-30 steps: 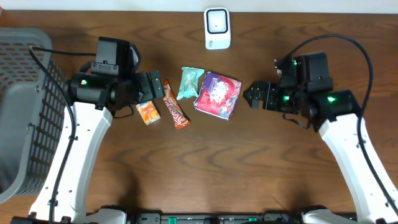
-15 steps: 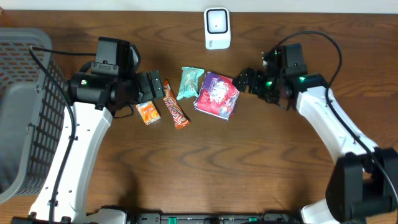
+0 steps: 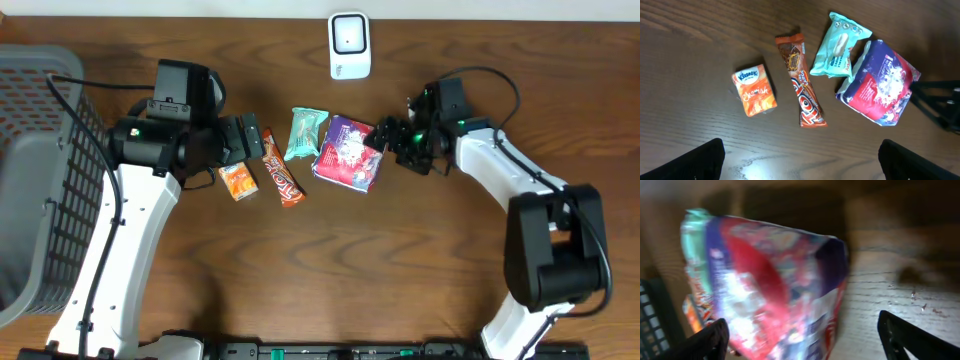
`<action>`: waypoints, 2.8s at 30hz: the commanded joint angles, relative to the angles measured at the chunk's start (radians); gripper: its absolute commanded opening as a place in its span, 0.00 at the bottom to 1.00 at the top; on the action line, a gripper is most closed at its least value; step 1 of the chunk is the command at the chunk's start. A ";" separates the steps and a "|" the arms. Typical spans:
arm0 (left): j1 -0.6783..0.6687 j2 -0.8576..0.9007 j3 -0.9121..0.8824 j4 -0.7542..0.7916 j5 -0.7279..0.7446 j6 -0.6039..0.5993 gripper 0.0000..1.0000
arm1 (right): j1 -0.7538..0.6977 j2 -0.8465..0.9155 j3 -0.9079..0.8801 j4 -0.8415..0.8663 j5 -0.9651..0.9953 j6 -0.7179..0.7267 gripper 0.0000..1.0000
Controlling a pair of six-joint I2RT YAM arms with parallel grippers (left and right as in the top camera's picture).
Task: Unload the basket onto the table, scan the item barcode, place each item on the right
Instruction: 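Reach the right gripper to the purple pack and grasp it, then lift the purple pack and move it toward the barcode scanner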
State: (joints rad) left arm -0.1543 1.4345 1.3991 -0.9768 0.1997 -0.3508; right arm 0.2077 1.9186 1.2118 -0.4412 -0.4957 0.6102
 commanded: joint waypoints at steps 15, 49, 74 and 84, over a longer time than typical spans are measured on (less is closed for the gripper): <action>0.002 0.003 0.006 -0.003 -0.007 0.006 0.98 | 0.011 0.068 0.060 0.029 -0.085 -0.093 0.01; 0.002 0.003 0.006 -0.003 -0.007 0.006 0.98 | 0.251 0.013 0.291 -0.525 0.829 -0.066 0.42; 0.002 0.003 0.006 -0.003 -0.007 0.006 0.98 | -0.034 0.015 0.708 -0.879 0.282 -0.587 0.99; 0.002 0.003 0.006 -0.003 -0.007 0.006 0.98 | -0.023 0.015 0.422 -0.694 0.256 -0.622 0.99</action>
State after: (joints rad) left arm -0.1543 1.4345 1.3994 -0.9771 0.1997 -0.3508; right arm 0.1619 1.9293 1.7069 -1.1912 -0.2680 -0.0265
